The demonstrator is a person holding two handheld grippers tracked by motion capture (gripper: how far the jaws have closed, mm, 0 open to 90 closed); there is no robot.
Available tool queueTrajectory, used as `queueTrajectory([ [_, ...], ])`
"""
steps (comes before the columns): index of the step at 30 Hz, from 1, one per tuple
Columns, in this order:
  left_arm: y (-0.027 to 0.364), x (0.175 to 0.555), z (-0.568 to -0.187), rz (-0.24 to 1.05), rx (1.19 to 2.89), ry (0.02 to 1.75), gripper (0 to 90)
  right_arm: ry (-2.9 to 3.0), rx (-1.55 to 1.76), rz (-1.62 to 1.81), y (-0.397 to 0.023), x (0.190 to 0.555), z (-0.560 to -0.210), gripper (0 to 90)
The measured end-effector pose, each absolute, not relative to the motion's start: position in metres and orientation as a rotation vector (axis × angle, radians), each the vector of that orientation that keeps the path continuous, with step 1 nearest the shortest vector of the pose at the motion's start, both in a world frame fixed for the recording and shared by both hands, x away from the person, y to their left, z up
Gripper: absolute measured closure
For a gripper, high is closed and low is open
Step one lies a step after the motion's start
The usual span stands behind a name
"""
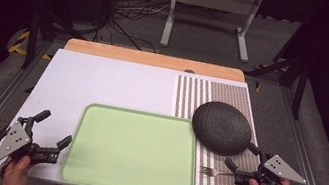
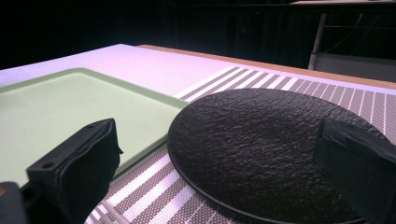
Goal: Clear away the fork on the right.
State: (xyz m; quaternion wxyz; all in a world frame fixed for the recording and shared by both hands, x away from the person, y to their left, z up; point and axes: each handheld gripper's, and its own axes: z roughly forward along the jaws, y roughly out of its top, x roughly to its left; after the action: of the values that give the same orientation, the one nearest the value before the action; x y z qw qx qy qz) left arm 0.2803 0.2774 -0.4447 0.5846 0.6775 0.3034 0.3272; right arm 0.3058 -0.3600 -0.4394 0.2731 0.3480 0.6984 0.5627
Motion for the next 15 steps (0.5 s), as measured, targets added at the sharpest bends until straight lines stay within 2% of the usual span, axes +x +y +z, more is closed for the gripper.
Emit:
queueTrajectory([
  [15,0.277,0.28,-0.444,0.762,1.585,0.706,0.9,1.891,0.929,1.593,-0.34,0.32,-0.422,0.4],
])
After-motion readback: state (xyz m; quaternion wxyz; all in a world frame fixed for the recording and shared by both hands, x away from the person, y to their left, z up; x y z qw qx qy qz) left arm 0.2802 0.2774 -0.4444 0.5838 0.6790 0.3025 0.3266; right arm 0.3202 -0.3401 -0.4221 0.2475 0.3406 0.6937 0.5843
